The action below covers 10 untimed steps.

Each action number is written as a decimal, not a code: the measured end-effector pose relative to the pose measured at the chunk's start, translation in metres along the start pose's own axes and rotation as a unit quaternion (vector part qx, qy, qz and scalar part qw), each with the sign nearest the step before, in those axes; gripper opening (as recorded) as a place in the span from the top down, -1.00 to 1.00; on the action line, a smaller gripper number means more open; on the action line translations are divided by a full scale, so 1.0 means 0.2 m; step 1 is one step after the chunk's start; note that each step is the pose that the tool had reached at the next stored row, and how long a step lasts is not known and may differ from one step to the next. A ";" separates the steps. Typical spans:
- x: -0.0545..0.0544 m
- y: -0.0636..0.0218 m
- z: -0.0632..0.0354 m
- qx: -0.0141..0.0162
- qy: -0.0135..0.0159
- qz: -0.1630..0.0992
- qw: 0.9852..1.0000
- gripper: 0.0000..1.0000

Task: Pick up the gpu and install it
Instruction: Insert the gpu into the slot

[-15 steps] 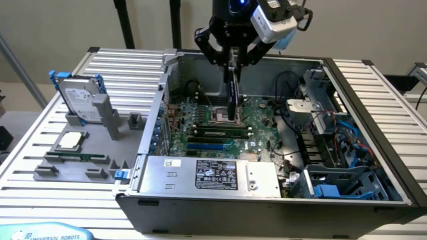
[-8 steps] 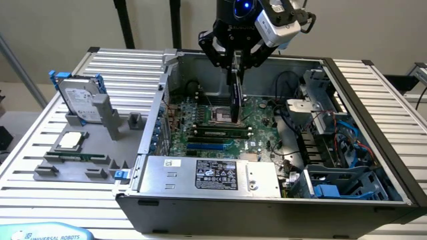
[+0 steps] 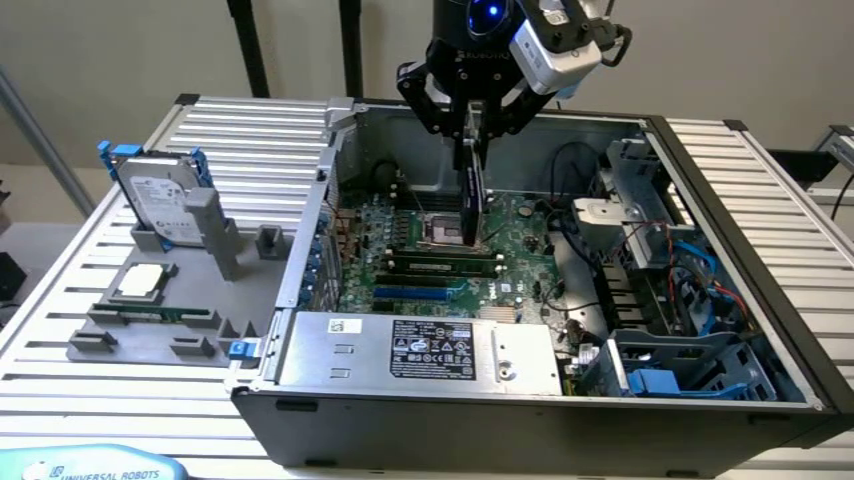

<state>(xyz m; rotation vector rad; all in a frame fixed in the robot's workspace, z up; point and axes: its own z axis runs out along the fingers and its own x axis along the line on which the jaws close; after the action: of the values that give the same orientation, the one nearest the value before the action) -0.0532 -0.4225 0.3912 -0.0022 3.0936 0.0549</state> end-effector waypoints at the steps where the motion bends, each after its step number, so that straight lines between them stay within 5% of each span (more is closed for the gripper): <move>1: 0.00 0.000 0.000 0.000 0.000 0.000 1.000 0.47; 5: 0.00 0.000 0.000 0.000 0.000 -0.001 1.000 0.47; 10: 0.00 0.000 0.004 -0.002 0.002 -0.042 0.999 0.47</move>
<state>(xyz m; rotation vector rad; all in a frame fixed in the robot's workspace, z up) -0.0531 -0.4224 0.3904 -0.1337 3.0922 0.0580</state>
